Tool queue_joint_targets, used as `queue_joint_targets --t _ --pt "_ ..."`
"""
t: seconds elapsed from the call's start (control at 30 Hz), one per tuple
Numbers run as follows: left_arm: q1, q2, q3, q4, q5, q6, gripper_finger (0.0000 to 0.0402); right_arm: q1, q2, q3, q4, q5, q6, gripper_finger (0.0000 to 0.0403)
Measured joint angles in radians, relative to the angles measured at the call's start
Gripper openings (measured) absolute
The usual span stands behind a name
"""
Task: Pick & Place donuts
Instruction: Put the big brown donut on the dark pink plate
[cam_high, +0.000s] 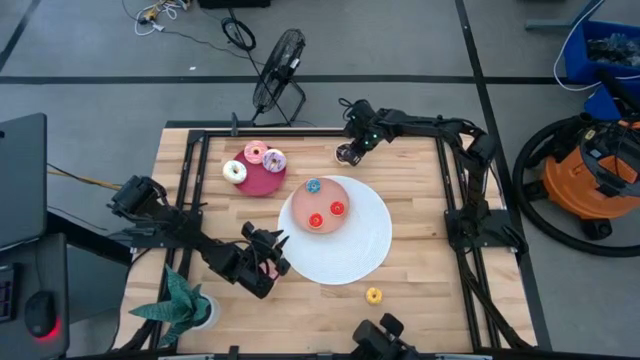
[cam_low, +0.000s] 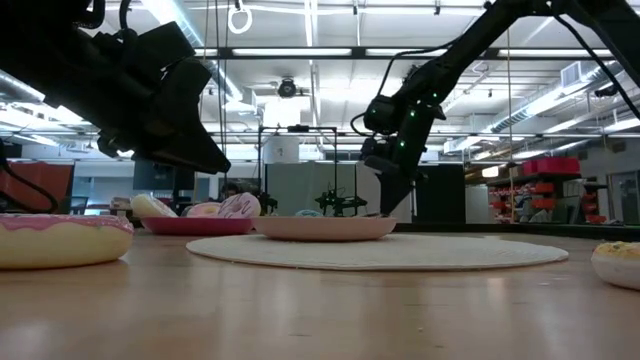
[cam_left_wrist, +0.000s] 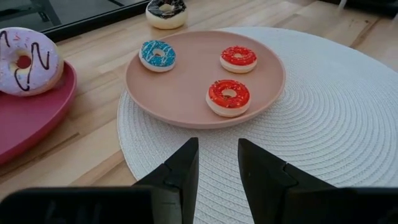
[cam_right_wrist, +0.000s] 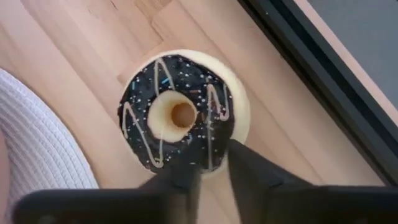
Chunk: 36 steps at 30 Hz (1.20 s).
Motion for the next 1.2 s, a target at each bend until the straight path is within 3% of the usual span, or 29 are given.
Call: queue_joint_targets --t 0.23,0.4,0.6,0.87,1.07,1.2 --pt "0.000 0.000 0.000 0.000 0.000 0.000 0.0116 0.000 0.007 0.000 0.037 0.055 0.038 0.0219" --pt "0.000 0.000 0.000 0.000 0.000 0.000 0.0116 0.000 0.040 -0.002 0.048 0.075 0.064 0.0241" --pt "0.000 0.000 0.000 0.000 0.000 0.000 0.0116 0.002 0.056 -0.002 0.074 0.085 0.016 0.0185" --pt "0.000 0.000 0.000 0.000 0.000 0.000 0.0117 0.003 0.054 -0.002 0.056 0.000 -0.084 0.0018" --pt "0.000 0.000 0.000 0.000 -0.010 0.000 0.0117 0.047 0.009 -0.003 0.054 -0.007 -0.123 0.0011" --pt "0.000 0.018 0.000 0.005 -0.081 0.000 0.0116 0.112 -0.100 -0.106 0.240 -0.007 -0.144 0.0006"
